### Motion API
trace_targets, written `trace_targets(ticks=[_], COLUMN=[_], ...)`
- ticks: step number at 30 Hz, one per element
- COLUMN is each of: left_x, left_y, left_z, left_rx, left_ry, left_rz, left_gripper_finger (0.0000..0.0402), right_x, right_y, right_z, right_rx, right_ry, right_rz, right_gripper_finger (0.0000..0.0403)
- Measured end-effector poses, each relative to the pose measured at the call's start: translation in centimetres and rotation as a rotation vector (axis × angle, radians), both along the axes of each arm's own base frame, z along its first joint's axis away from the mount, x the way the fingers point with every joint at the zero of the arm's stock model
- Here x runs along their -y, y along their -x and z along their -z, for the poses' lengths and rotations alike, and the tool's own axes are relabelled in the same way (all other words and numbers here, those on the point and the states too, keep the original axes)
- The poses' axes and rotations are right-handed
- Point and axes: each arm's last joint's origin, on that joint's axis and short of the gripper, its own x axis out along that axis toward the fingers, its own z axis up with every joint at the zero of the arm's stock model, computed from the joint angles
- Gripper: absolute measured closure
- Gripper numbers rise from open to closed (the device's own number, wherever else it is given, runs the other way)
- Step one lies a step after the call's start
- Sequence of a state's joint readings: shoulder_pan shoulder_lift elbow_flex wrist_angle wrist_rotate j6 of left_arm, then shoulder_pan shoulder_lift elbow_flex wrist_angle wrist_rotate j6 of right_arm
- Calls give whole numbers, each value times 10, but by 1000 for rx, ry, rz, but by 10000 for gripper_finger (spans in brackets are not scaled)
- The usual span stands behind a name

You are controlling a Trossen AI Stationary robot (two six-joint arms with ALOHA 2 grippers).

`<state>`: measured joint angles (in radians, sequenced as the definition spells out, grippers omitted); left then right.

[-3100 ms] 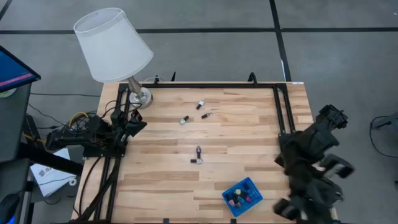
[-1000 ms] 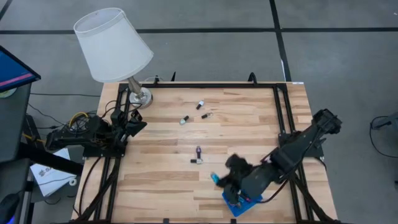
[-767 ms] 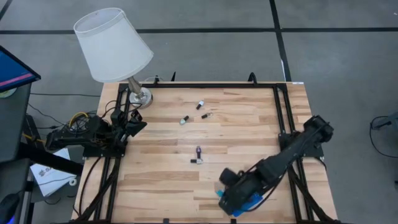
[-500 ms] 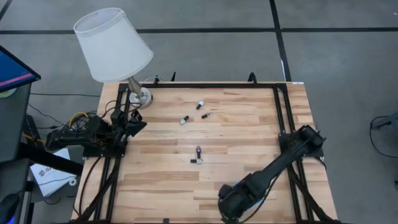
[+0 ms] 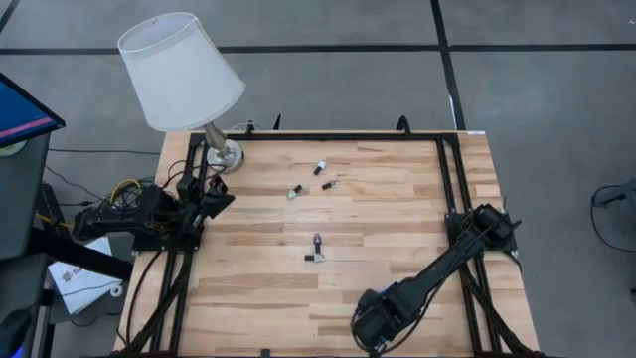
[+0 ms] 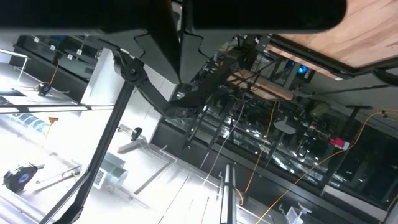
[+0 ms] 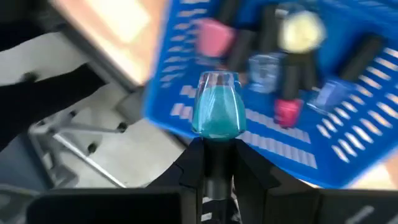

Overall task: Pick & Place Nail Polish
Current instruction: Put the light blue nail polish into the blue bin

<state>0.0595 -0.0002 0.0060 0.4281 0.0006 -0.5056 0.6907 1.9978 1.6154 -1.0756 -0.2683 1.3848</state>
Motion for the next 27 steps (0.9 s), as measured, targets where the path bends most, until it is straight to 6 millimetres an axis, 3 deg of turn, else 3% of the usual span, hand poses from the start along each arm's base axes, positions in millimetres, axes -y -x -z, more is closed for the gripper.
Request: trace_targets(ticks=[18,27], left_x=[0,0], left_y=[0,0], left_z=[0,0], left_rx=[0,0], left_ry=[0,0], left_rz=[0,0], left_gripper_finger=[401,401], right_x=[22,13], right_y=[-12,-3], right_z=[10,11], right_rx=[15,21], right_ry=[102,127], right_rz=[112,94], right_gripper_finger=[355,355])
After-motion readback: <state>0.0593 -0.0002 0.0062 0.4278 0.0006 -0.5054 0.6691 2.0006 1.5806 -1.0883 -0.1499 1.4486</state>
